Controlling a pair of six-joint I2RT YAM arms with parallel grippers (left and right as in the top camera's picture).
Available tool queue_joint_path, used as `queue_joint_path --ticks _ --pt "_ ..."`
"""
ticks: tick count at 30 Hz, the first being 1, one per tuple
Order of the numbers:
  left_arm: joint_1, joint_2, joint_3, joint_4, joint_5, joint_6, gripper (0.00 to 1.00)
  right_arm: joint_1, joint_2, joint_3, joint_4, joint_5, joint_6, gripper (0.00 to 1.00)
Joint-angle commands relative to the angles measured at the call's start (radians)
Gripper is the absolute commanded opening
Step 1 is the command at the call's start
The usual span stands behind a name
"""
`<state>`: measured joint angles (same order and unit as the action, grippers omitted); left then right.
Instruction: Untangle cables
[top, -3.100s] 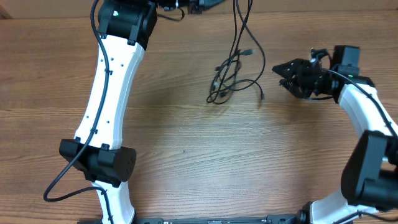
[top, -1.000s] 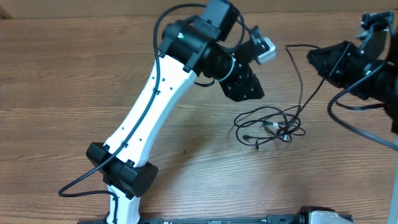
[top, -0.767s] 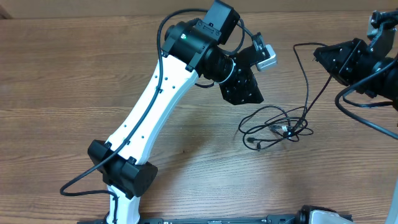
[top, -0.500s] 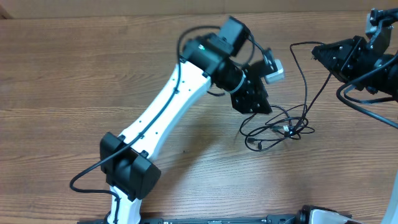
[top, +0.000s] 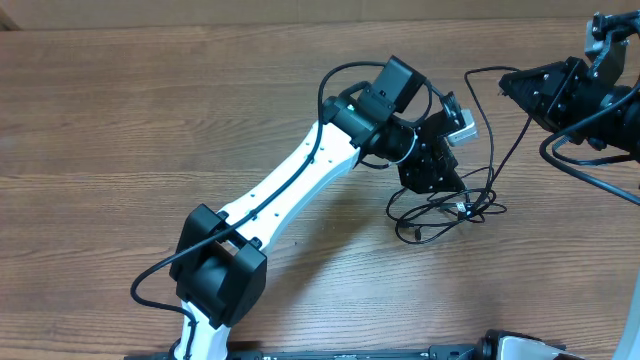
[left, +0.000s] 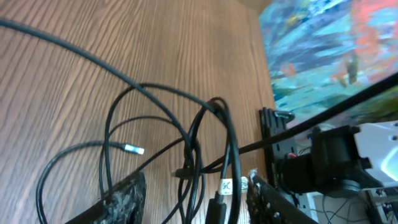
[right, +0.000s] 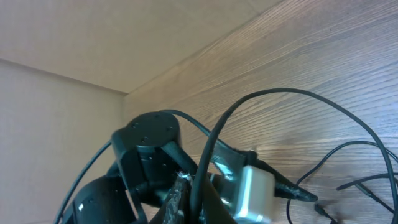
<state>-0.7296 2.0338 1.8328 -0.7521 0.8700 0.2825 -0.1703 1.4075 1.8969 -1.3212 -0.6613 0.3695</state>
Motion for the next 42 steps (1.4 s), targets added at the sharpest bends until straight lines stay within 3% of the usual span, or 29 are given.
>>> queue_joint_path --ticks 1,9,15,21,22,23,25,35,42 --pt "-0.036 0.008 -0.022 0.006 -0.089 -0.058 0.51 -0.006 -0.003 0.018 0.006 -0.015 -0.007 0.04" --pt "-0.085 0.009 -0.027 0.003 -0.2 -0.095 0.45 -0.006 -0.003 0.018 -0.001 -0.015 -0.007 0.04" --pt "-0.082 0.025 -0.027 -0.002 -0.209 -0.108 0.39 -0.006 -0.003 0.018 -0.009 -0.015 -0.007 0.04" --pt "-0.084 0.065 -0.027 0.001 -0.197 -0.134 0.39 -0.006 -0.003 0.018 -0.009 -0.014 -0.007 0.04" --pt "-0.084 0.071 -0.027 0.002 -0.197 -0.134 0.37 -0.006 -0.003 0.018 -0.009 -0.014 -0.007 0.04" --pt "-0.084 0.077 -0.027 0.001 -0.198 -0.134 0.29 -0.006 -0.003 0.018 -0.01 -0.014 -0.007 0.04" --pt "-0.081 0.084 -0.027 0.002 -0.198 -0.135 0.04 -0.006 -0.003 0.018 -0.01 -0.014 -0.007 0.04" --pt "0.055 0.035 0.028 -0.016 -0.189 -0.319 0.04 -0.009 -0.003 0.018 -0.027 0.085 0.003 0.04" --pt "0.159 -0.07 0.03 -0.059 -0.22 -0.343 0.04 -0.039 -0.002 0.013 -0.029 0.164 0.024 0.04"
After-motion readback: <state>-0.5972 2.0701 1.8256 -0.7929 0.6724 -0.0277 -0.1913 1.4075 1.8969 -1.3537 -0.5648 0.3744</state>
